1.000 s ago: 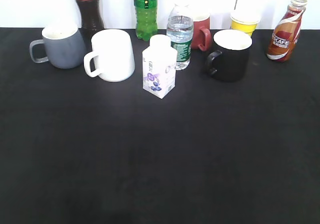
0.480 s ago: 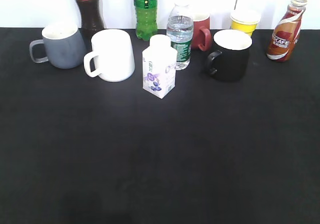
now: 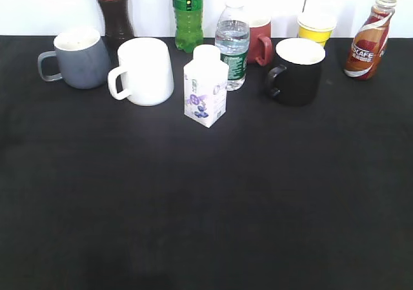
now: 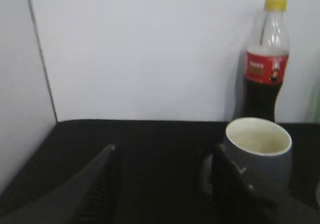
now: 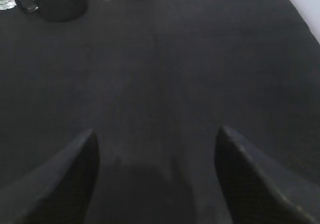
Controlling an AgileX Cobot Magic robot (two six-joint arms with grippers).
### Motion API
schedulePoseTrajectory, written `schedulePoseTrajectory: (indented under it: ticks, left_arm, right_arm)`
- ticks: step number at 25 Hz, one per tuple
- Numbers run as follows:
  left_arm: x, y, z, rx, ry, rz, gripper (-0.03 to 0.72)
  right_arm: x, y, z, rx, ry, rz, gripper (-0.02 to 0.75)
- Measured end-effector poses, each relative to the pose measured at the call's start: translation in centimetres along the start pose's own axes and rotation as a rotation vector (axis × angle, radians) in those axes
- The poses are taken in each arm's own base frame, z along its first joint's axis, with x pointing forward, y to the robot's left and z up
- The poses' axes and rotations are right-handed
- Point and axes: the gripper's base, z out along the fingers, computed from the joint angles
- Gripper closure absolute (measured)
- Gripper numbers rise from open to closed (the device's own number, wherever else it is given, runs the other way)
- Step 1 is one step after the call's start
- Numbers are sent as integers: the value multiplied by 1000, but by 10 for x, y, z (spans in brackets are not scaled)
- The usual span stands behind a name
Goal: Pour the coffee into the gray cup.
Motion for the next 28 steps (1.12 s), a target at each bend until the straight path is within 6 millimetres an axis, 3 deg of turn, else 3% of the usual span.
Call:
schedulePoseTrajectory:
  ticks: [4,10,17,19,21,22,26,28]
  left_arm:
    - [35,-6,28,37,61,26,253]
    - [71,-20,91,127,114,46,253]
    - [88,-23,170,113,100,41,257]
    - [91,-24,186,112,108,42,323]
    - [94,-25,192,118,115,48,529]
    - [93,-25,193,118,109,49,598]
    - [94,-26,193,119,94,50,599]
    - [85,-25,186,119,86,52,601]
  right_arm:
    - [0,0,0,0,0,0,174]
    - [0,0,0,0,0,0,174]
    - [0,0,0,0,0,0,174]
    - [0,0,0,0,0,0,174]
    - [0,0,0,0,0,0,174]
    - [0,0,0,0,0,0,174]
    - [0,0,0,0,0,0,174]
    - [0,0,0,0,0,0,174]
